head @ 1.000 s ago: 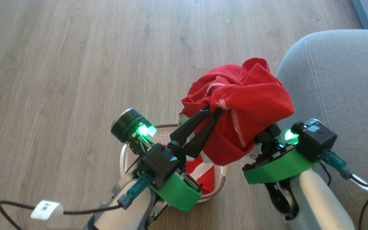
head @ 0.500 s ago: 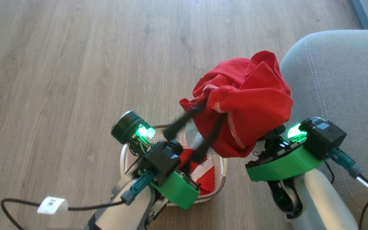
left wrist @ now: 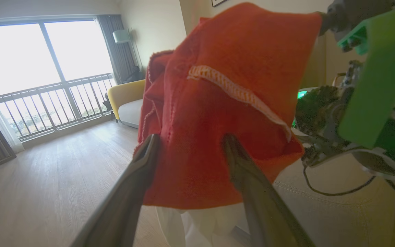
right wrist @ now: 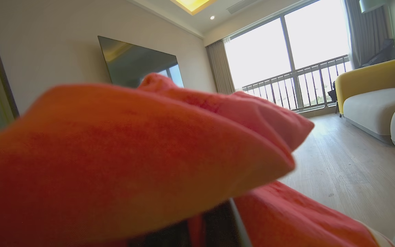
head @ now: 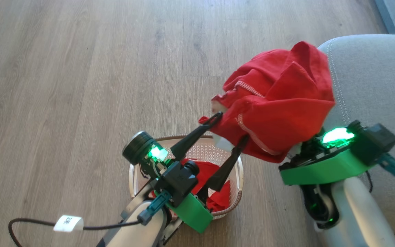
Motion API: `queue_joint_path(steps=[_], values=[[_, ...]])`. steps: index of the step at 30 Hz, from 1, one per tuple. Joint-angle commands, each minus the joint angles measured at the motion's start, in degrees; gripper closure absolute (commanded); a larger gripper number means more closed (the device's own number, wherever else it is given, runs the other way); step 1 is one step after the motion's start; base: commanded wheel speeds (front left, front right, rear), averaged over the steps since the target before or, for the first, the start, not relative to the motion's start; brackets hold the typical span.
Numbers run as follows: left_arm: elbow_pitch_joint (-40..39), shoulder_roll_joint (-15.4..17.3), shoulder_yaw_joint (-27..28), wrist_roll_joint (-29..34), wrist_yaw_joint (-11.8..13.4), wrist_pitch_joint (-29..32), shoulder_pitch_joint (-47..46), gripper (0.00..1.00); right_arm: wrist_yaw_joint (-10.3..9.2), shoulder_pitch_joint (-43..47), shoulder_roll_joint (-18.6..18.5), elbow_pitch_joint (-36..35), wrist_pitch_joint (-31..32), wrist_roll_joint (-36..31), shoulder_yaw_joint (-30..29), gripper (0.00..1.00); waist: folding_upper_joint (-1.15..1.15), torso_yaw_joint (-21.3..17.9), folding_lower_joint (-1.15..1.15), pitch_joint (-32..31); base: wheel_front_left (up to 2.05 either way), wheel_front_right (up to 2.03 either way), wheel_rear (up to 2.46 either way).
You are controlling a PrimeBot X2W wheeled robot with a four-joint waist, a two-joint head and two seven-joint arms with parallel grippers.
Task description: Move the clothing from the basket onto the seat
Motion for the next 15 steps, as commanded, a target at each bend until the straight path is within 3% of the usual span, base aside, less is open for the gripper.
queue_joint_path(steps=[1, 15], values=[[-1.4, 0.1, 2.2, 0.5, -0.3, -0.3, -1.2, 0.0, -0.01, -1.2, 0.9, -2.5, -0.1, 1.3, -0.2, 1.0, 0.0, 0.0, 0.0, -0.1, 0.0, 0.0, 0.0], [3.2, 1.1, 2.2, 0.3, -0.8, -0.3, 1.6, 0.0, -0.01, -2.8, 0.9, -3.4, -0.1, 0.9, -6.1, 1.0, 0.0, -0.7, 0.0, -0.3, 0.0, 0.0, 0.0]])
